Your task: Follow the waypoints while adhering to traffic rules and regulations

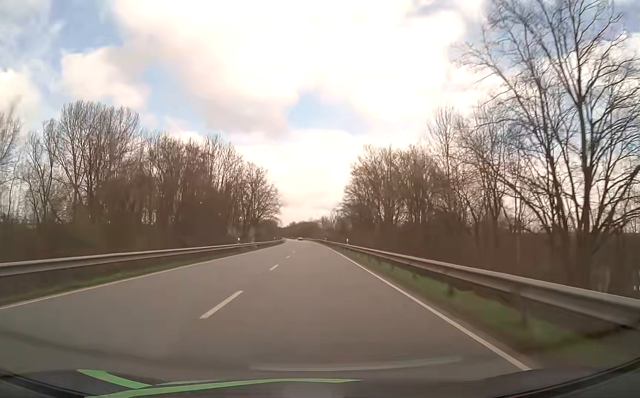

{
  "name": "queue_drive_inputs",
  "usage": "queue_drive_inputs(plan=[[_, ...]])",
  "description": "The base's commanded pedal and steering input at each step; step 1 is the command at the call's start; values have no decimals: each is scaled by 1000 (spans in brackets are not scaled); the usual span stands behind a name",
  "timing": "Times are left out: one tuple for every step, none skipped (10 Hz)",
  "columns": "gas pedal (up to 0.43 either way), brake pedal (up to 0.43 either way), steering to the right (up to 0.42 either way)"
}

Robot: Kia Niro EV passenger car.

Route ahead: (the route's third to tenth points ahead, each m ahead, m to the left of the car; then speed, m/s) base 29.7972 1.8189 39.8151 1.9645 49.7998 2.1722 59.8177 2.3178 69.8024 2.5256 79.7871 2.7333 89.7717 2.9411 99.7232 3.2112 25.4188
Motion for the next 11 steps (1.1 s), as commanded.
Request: queue_drive_inputs(plan=[[220,0,-2],[220,0,-2],[220,0,-2],[220,0,-2],[220,0,-1],[220,0,-1],[220,0,-1],[220,0,-1],[220,0,-1],[220,0,-1],[220,0,-1]])
